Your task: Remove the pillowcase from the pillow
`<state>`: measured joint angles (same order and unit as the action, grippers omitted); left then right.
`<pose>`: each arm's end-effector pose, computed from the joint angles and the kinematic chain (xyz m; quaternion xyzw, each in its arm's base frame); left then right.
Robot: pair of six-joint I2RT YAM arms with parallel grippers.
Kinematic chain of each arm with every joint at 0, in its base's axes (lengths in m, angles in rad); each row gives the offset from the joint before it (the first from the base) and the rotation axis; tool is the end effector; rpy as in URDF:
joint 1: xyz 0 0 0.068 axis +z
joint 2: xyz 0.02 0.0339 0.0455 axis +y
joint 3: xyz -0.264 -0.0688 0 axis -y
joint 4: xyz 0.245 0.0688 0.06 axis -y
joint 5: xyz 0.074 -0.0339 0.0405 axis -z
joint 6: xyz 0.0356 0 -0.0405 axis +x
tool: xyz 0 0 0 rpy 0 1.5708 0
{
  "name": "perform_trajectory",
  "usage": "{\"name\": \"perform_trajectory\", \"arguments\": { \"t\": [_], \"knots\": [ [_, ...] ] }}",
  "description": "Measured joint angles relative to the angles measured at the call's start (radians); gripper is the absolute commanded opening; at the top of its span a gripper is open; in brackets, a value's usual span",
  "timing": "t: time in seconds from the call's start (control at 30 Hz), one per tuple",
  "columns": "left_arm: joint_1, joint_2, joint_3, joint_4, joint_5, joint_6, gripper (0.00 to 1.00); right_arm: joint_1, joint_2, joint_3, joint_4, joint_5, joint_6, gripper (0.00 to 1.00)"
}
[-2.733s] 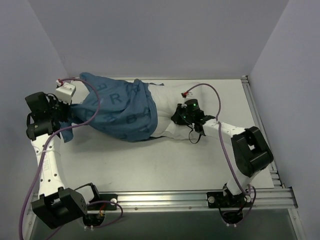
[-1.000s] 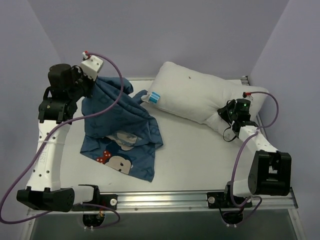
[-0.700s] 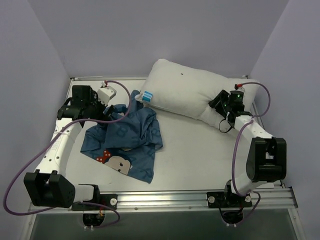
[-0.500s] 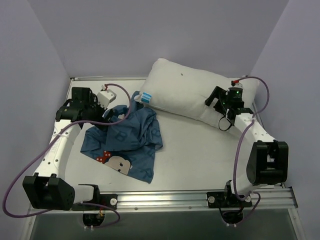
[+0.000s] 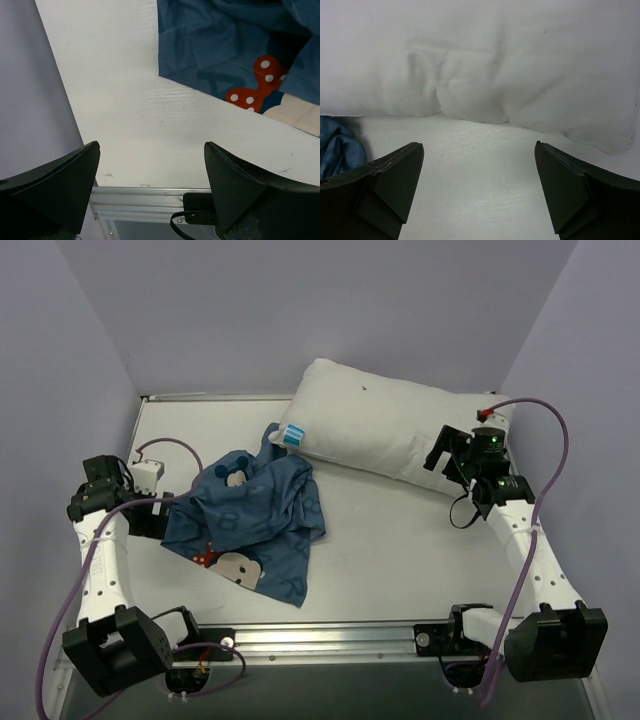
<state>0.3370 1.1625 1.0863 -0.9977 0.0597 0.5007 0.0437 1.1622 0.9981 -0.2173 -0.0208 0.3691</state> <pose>0.2048 0.0695 0.3007 0.0865 0.9650 0.0735 0.2363 0.2680 0.0125 0.3341 0.1284 0.8183 0.1232 0.5466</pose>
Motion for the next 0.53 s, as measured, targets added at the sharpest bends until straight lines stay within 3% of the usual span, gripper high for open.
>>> {"name": "perform_trajectory", "arguments": {
  "t": [0.23,0.53],
  "knots": [
    [0.017,-0.128,-0.139,-0.007,-0.034,-0.011,0.94,0.000,-0.094,-0.113,-0.049,-0.006,0.015,1.00],
    [0.018,-0.193,-0.192,-0.005,-0.040,-0.026,0.94,0.000,-0.123,-0.138,-0.063,-0.026,0.014,1.00]
  ]
}}
